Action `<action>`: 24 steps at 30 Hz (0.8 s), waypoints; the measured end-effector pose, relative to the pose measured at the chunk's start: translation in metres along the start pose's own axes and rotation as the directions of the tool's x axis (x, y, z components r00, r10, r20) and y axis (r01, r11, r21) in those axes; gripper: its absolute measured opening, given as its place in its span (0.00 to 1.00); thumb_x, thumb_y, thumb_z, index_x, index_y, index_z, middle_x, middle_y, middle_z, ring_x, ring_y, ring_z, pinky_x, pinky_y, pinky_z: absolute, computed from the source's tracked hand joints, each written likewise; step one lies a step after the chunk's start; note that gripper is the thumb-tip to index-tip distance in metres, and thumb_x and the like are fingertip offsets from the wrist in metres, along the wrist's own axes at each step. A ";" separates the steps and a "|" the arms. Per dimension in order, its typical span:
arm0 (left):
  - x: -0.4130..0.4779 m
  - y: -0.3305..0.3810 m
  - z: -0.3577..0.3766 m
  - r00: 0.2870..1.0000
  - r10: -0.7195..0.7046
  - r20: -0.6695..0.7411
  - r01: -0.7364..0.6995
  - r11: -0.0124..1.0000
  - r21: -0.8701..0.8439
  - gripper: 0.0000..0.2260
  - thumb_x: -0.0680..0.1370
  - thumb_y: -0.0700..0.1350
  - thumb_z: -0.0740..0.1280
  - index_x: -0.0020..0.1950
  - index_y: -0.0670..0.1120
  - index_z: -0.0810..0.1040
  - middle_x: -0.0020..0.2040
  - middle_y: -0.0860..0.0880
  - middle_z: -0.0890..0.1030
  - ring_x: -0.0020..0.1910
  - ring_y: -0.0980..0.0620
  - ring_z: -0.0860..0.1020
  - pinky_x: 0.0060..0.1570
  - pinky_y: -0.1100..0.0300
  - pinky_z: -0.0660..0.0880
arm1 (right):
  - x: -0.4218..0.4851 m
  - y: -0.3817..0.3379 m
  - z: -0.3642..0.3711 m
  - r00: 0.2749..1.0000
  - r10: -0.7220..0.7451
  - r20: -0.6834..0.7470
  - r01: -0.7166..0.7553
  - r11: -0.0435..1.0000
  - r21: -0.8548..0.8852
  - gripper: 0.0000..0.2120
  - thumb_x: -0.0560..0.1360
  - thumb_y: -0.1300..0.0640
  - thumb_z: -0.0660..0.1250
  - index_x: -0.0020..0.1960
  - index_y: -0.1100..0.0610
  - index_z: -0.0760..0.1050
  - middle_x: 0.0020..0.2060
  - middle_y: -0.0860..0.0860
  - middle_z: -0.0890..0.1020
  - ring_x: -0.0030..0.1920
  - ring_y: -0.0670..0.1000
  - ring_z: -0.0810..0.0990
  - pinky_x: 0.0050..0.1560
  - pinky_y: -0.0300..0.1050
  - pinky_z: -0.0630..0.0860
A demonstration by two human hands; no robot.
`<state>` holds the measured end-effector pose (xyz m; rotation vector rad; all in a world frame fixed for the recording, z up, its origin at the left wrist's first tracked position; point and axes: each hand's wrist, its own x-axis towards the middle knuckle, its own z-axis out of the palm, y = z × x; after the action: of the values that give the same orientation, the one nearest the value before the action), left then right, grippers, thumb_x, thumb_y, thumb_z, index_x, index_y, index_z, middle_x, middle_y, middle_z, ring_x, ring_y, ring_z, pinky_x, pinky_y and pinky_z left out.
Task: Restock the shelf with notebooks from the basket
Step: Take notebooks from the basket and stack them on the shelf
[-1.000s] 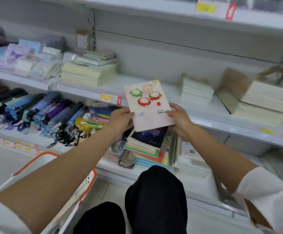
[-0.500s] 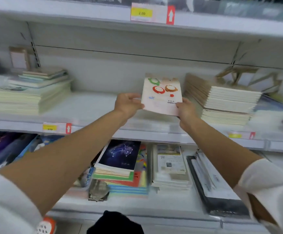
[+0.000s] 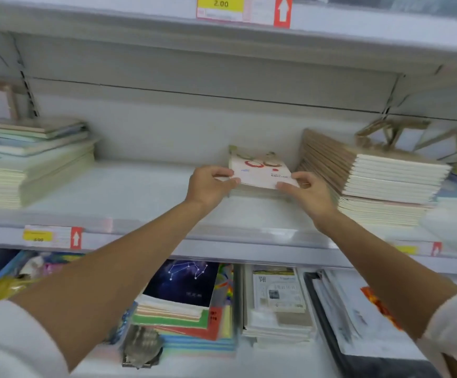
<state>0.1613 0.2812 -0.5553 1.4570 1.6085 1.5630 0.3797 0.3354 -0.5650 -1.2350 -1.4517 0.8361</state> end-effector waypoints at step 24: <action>0.048 -0.035 0.016 0.999 0.050 -0.012 -0.049 0.996 0.073 0.14 0.74 0.47 0.73 0.58 0.44 0.83 0.55 0.49 0.84 0.55 0.54 0.81 0.62 0.55 0.74 | 0.044 0.021 0.013 0.986 -0.030 0.162 0.045 0.995 -0.088 0.32 0.73 0.44 0.71 0.73 0.53 0.68 0.67 0.51 0.75 0.67 0.46 0.72 0.69 0.44 0.68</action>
<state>0.1471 0.3372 -0.5754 1.5376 1.6652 1.5599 0.3744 0.3844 -0.5770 -1.2268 -1.6537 0.8677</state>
